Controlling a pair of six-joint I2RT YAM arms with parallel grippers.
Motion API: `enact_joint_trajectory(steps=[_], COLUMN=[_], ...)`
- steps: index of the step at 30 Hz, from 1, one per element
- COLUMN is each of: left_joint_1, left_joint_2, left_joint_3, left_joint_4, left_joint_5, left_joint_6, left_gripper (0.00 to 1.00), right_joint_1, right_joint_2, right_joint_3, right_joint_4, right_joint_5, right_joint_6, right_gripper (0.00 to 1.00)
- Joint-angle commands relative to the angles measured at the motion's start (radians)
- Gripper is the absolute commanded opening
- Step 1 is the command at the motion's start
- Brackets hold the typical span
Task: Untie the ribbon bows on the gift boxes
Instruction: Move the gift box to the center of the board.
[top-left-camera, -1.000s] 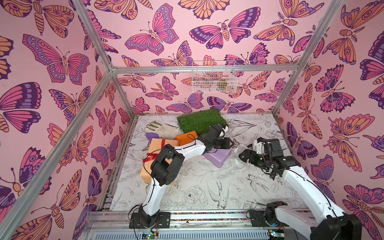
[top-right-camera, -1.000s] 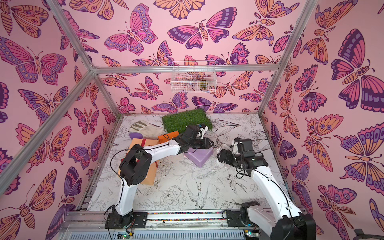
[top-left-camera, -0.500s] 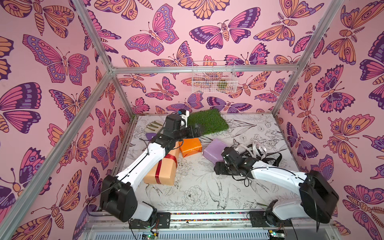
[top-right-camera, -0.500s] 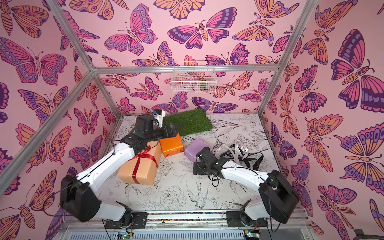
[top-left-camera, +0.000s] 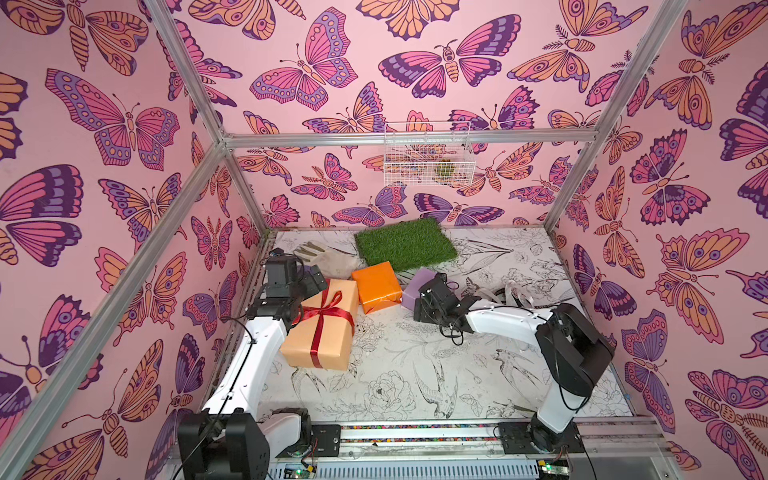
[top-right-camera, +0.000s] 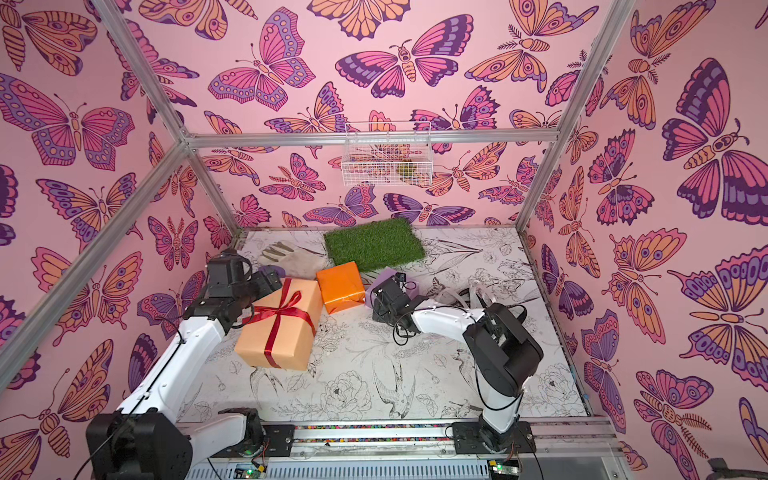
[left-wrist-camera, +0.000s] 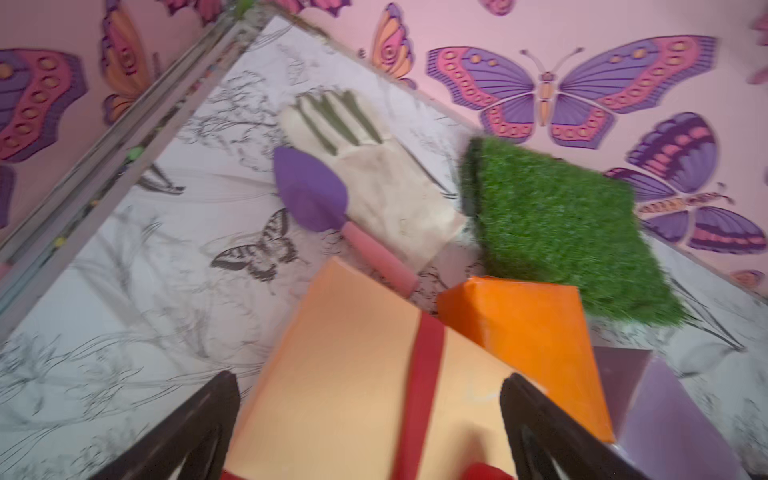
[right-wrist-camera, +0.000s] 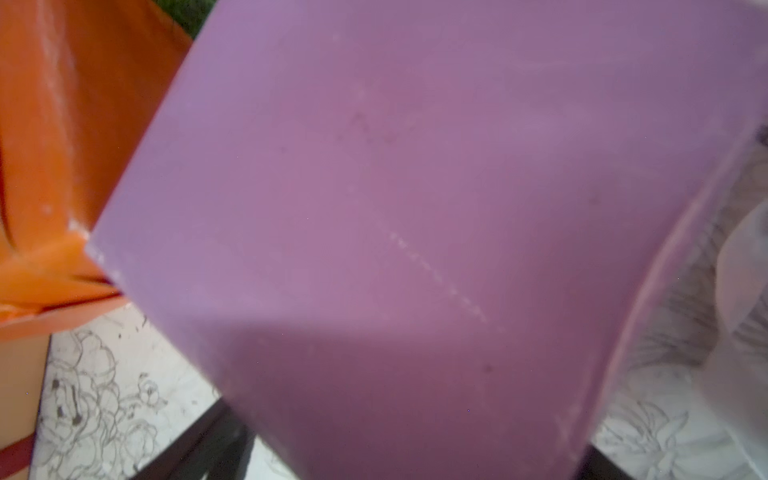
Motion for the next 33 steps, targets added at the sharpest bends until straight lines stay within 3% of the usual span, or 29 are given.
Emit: enact_joint_trajectory(steps=[1, 9, 14, 22, 27, 33], left_joint_1=[0.025, 0.018, -0.019, -0.179, -0.302, -0.408], left_joint_2=[0.033, -0.03, -0.152, -0.286, -0.336, -0.337], left_joint_3=[-0.044, -0.154, -0.25, -0.358, -0.375, -0.363], left_joint_4=[-0.054, -0.087, -0.096, -0.1, -0.098, -0.039], left_joint_5=[0.018, 0.23, 0.345, 0.391, 0.346, 0.325], left_joint_6=[-0.03, -0.061, -0.096, -0.227, -0.298, -0.364], left_gripper=[1.0, 1.0, 0.86, 0.77, 0.78, 0.81], right_joint_1=[-0.04, -0.047, -0.045, 0.025, 0.041, 0.066], right_joint_2=[0.02, -0.063, -0.164, -0.211, -0.211, -0.285], right_joint_3=[0.077, 0.038, -0.056, -0.12, -0.135, -0.181], right_joint_4=[-0.005, -0.025, 0.026, 0.188, 0.288, 0.26], right_joint_5=[0.004, -0.187, -0.366, -0.651, -0.764, -0.83], right_joint_6=[-0.075, -0.147, -0.132, -0.085, -0.052, -0.056], right_gripper=[0.9, 0.93, 0.96, 0.92, 0.88, 0.8])
